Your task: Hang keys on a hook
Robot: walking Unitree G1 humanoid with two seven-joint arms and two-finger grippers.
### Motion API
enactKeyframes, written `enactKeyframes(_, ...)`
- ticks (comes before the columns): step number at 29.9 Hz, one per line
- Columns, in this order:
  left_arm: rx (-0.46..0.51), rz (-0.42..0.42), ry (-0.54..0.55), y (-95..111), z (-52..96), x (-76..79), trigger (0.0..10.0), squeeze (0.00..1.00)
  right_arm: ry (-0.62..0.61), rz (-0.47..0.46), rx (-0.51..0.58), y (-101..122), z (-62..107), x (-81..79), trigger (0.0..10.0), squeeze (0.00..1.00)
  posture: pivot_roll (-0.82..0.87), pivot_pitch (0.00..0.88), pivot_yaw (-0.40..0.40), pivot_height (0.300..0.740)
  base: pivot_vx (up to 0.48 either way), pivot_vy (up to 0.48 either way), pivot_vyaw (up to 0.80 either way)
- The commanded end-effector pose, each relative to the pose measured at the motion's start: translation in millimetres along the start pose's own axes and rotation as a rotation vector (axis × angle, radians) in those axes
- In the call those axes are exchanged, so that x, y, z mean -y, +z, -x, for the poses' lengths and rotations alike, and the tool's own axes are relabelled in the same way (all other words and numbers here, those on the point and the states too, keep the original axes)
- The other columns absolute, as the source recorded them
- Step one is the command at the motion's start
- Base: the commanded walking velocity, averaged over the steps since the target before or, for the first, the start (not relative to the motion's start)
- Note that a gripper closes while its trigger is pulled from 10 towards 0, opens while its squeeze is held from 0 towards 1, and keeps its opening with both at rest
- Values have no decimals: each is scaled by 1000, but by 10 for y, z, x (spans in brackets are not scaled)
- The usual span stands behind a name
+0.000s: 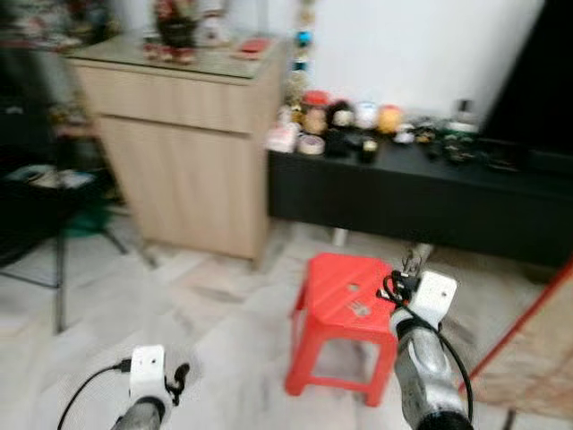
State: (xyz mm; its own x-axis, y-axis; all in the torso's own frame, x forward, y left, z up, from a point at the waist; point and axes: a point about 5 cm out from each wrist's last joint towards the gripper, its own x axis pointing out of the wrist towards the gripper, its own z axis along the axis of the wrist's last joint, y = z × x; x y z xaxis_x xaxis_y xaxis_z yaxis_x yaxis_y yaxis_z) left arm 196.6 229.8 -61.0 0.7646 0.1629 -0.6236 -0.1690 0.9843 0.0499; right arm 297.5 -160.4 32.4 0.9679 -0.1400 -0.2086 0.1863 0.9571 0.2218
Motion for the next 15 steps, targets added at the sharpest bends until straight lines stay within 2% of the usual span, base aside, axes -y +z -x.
enactKeyframes(1,50,-22,-7,168,-56,6,10000,0,4,-1,15,59,-33,-26,10000,0,27,0,-57,740,0,0,0)
enactKeyframes(15,50,-52,-30,163,-57,53,10000,0,3,3,14,56,-36,-27,10000,0,30,0,-59,740,0,0,0)
